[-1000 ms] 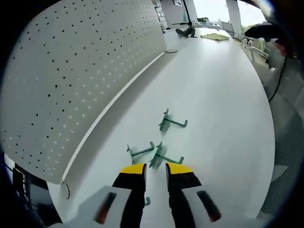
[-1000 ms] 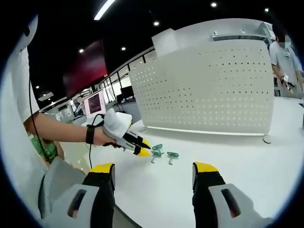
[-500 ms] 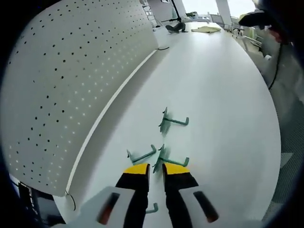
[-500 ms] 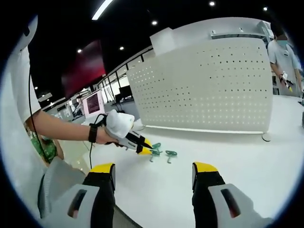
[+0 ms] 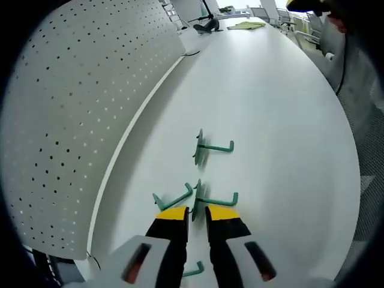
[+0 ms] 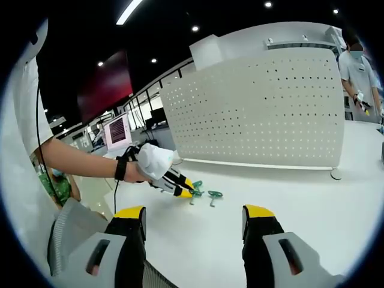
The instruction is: Insert the hook assembly into the mounting plate slot until the hook locks in place.
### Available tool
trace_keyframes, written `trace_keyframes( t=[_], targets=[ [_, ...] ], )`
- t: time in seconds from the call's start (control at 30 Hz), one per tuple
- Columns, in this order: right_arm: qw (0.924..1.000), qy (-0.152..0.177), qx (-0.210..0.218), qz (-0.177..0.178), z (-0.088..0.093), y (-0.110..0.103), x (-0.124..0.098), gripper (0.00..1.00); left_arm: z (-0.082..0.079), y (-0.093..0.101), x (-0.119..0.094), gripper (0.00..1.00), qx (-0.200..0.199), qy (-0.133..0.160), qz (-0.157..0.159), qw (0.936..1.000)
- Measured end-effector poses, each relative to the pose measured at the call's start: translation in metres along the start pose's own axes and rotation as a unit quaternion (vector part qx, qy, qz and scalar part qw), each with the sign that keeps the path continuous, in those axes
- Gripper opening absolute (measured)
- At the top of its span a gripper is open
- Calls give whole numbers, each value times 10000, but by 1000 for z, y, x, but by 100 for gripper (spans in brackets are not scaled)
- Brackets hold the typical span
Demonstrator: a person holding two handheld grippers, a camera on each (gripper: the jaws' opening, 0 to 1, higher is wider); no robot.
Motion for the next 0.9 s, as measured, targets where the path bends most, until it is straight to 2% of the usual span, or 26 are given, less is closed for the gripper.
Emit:
trace_keyframes(
  t=[0.27,0.5,0.9],
  targets=[
    [10000,-8,12,11,1,1,-1,66,0,2,1,6,42,-6,75,10000],
    [10000,-30,13,-54,2,-1,0,63,-2,6,0,5,-166,15,172,9997],
    [9999,-8,6,-144,2,-3,0,63,-9,11,-12,3,-407,214,-42,9989]
  ],
)
Point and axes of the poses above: the point that each gripper's makers call its tool centre point, and the gripper's own axes: x roughly forward along the fingers, y roughly to its right, z roughly out of its underside, the point moved 9 cm from there along -x, roughly backward along the fingers, and after that the axes turned 13 degrees about x, right-handed, at the moved point
